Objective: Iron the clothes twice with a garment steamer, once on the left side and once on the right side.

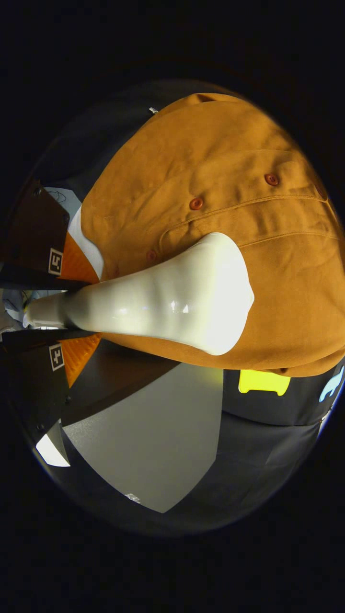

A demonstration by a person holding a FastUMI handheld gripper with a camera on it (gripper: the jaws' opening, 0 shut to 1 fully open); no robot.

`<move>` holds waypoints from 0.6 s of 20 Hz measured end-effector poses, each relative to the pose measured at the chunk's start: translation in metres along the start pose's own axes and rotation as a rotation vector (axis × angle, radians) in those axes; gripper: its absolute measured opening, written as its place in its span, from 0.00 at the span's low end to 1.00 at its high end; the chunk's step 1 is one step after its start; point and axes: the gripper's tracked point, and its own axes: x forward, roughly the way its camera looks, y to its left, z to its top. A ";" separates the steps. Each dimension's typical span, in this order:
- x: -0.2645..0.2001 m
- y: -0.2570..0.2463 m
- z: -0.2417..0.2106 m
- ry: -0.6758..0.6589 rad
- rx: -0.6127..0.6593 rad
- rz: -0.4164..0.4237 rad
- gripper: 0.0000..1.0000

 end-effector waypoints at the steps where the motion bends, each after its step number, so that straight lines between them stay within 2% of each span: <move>1: 0.002 -0.001 -0.004 0.008 0.001 0.000 0.37; 12: -0.002 -0.009 -0.034 0.060 0.024 -0.001 0.37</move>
